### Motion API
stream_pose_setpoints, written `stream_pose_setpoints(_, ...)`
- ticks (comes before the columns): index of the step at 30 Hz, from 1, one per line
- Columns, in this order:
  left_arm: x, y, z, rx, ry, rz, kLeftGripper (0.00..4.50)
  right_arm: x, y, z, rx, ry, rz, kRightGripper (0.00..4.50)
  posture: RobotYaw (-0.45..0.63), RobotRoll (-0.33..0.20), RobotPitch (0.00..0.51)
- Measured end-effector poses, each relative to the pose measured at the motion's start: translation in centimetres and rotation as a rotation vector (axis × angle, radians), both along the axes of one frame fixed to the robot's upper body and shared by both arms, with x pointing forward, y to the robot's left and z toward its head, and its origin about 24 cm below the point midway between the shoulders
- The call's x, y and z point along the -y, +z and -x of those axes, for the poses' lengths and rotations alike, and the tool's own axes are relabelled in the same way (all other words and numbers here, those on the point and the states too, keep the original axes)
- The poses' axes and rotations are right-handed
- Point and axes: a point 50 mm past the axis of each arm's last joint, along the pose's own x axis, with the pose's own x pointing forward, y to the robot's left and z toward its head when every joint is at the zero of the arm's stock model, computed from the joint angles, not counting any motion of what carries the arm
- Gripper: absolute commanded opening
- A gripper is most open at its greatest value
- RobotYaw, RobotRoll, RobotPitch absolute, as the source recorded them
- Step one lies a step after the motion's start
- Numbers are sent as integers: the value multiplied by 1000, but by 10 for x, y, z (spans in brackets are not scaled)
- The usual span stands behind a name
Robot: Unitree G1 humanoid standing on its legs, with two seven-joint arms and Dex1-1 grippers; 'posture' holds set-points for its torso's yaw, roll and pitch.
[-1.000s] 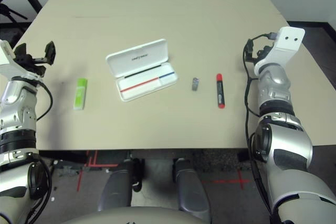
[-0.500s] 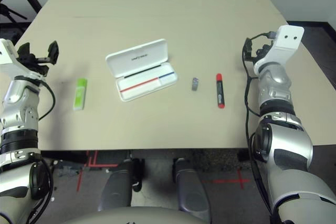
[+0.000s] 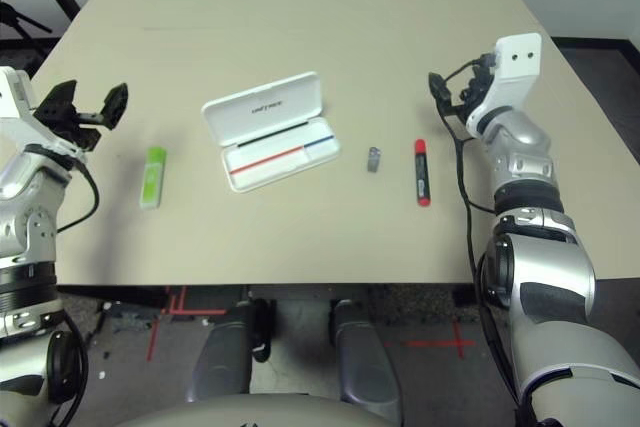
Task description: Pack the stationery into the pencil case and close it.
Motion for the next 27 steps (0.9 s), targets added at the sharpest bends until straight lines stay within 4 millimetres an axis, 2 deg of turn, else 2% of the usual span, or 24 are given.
stream_pose_setpoints(5,21,5,11,-65,-198,-70,4482,-7,6,11,-60,208,93,4500,20,0,188)
stream_pose_setpoints(9,49,-4,26,-160,-426,-107,4482,-13,8,21,-114,341,120,4500,12,0,194)
stream_pose_setpoints(13,65,-6,37,-214,-560,-134,4482,-20,10,33,-166,456,153,4500,9,0,200)
stream_pose_setpoints(20,82,-17,41,-303,-672,-173,4482,-32,10,48,-244,599,191,4500,12,0,208)
stream_pose_setpoints(27,104,-24,36,-351,-740,-263,4482,-43,10,52,-275,667,207,4500,13,0,207)
